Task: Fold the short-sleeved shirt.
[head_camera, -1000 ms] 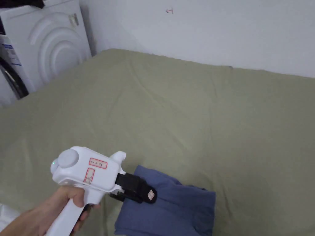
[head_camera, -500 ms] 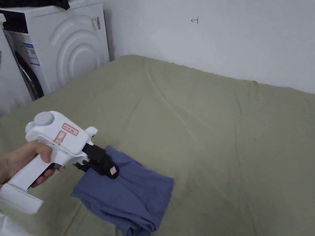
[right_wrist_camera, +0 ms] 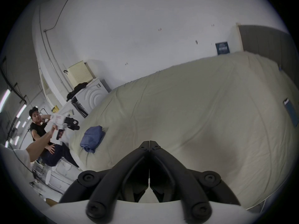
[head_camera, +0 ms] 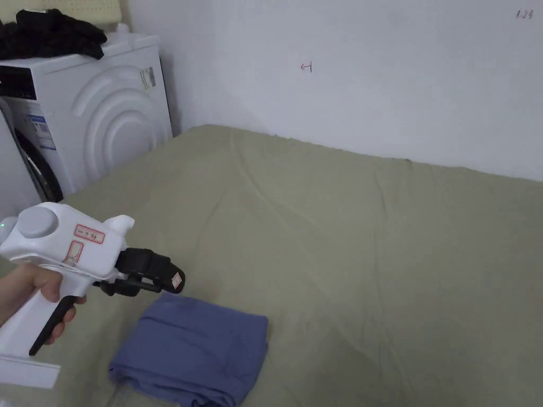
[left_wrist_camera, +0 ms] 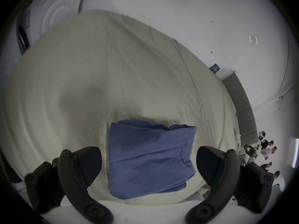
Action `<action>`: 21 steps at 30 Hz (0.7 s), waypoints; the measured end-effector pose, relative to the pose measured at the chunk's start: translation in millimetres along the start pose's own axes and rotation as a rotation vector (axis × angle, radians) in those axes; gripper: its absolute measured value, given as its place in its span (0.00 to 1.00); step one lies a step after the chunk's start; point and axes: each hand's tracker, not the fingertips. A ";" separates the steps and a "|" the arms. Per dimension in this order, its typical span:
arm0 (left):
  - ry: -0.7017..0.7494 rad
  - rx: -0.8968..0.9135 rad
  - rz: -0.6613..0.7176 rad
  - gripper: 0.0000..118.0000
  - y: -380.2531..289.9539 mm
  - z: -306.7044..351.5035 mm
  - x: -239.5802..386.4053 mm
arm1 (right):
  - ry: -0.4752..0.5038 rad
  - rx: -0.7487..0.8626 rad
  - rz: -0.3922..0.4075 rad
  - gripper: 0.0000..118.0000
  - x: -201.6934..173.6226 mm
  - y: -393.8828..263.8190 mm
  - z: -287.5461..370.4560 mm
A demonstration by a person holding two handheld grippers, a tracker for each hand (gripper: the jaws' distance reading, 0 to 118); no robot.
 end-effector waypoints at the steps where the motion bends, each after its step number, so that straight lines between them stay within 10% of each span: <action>1: -0.021 0.035 0.003 0.64 -2.9 4.9 2.9 | 0.000 0.008 0.009 0.00 0.2 4.8 0.7; 2: -0.020 0.020 -0.005 0.10 -6.4 2.8 17.2 | -0.031 0.027 0.031 0.00 -2.4 9.6 2.8; 3: 0.043 0.158 -0.097 0.00 -10.7 5.4 41.2 | -0.056 0.050 0.051 0.00 -4.5 13.8 4.7; 21: 0.228 0.803 -0.360 0.00 -187.3 -4.2 408.6 | -0.376 0.393 0.383 0.00 -77.9 40.6 49.3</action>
